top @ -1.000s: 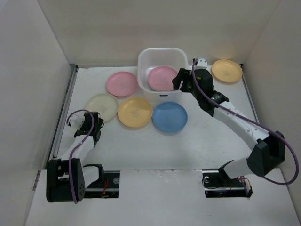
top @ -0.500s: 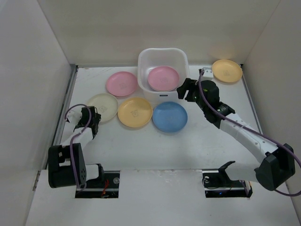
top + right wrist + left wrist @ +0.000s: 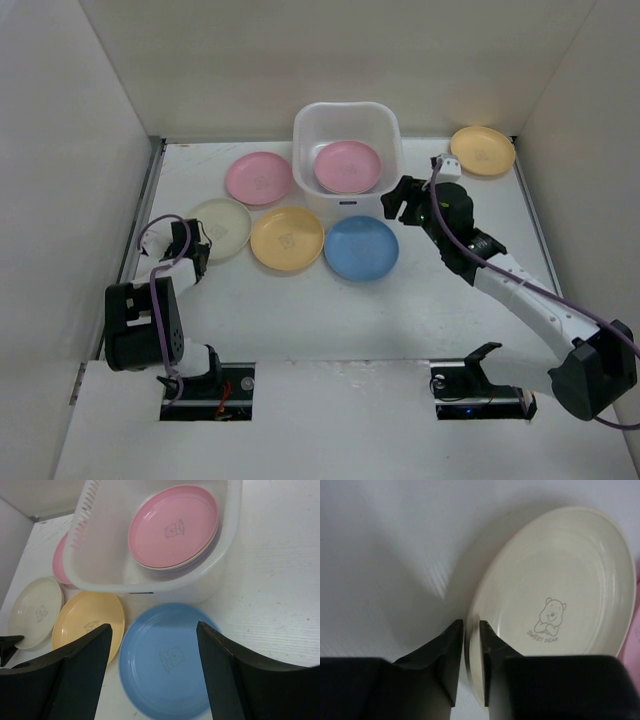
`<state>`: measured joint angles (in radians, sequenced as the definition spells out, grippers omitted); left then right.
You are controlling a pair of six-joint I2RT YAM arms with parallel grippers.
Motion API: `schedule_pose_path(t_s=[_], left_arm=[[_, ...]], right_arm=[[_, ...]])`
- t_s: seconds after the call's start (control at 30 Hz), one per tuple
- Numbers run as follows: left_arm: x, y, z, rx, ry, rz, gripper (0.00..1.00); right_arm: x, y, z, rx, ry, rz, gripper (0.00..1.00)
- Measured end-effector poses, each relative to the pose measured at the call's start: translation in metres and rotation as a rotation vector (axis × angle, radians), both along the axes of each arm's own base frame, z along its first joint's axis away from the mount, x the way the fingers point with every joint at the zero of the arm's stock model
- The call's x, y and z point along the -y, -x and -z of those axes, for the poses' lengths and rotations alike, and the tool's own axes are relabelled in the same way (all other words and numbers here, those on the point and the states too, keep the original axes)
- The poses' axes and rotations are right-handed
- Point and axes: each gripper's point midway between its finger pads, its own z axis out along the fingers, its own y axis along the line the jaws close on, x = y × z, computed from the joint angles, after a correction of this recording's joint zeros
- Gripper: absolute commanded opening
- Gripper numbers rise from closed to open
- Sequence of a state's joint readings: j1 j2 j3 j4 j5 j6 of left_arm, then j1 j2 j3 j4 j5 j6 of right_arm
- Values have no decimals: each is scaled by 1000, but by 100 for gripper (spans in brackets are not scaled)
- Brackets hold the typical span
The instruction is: Place the plates into the plastic bin on the countertop
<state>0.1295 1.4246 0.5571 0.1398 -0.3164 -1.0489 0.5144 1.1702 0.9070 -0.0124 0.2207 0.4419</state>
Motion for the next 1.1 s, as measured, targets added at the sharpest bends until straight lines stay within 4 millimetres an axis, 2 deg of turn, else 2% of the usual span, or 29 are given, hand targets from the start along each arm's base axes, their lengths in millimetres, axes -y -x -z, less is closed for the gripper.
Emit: schedule_pose_path(t_s=[0.17,0.27,0.47,0.6,0.7,0.8,0.87,1.0,1.1], left_arm=[[-4,2,-2,11,24,-17,7],[-8,8,-17,51,23,-27,8],[-10,12,-86,218,-33,-11,9],[5,-5,-142,312,-86,73,10],[36,-33,-188,383,-117,195,10],[84,-68,-229,449,-138,347,11],[118,-92,-248,484,-151,440,11],[178,-132,-261,501,-177,596,12],[213,-158,-254,488,-191,683,12]], right_arm=[[7,3,3,1,-4,11,77],[9,6,3,2,-9,16,78],[14,12,8,-6,-27,22,77],[22,21,19,-27,-43,38,78],[37,27,31,-49,-59,74,78],[51,35,45,-73,-62,107,78],[55,43,51,-89,-62,114,78],[59,53,56,-102,-71,122,78],[62,60,61,-118,-80,130,78]])
